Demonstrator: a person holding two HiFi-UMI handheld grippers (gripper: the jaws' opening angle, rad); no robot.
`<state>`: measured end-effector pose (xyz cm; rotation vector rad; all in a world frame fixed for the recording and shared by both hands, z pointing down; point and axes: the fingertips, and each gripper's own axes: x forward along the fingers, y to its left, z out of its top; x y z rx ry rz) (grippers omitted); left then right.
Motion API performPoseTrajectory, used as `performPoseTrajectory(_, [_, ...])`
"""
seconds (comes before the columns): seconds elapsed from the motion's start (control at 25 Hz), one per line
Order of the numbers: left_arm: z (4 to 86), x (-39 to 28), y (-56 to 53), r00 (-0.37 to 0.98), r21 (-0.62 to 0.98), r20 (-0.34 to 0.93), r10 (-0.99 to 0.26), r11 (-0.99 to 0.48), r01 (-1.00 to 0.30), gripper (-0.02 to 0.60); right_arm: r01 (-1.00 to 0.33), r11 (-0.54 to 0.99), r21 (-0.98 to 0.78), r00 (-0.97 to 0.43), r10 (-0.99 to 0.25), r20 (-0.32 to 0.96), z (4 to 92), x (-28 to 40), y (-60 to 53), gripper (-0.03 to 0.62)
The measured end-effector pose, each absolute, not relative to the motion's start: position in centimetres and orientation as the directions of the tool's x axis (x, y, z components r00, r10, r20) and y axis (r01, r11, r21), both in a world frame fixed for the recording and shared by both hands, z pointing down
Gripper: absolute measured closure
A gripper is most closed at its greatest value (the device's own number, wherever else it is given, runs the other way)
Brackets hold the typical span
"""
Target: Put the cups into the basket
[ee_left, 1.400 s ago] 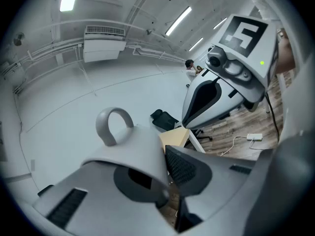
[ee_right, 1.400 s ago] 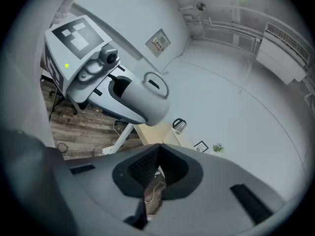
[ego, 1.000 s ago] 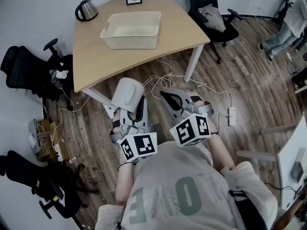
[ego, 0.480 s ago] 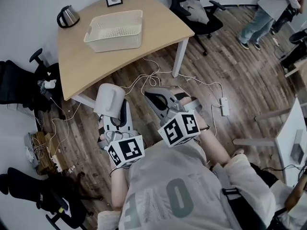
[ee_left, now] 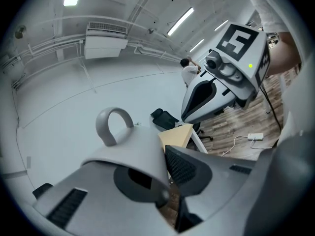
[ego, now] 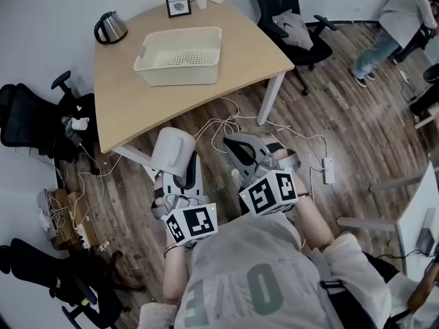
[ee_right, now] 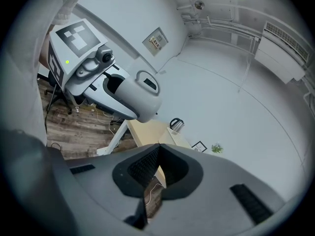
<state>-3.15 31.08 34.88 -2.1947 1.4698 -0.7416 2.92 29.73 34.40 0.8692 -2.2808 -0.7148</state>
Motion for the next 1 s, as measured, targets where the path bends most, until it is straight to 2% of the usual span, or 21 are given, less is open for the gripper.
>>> performPoseTrajectory(1.0, [33.0, -4.0, 10.8, 0.160, -0.598, 0.159, -0.974, -0.224, -0.769, 0.522, -0.250, 0.735, 0.630, -0.726, -0.573, 0.381, 35.5, 0.5, 9.2, 0.595])
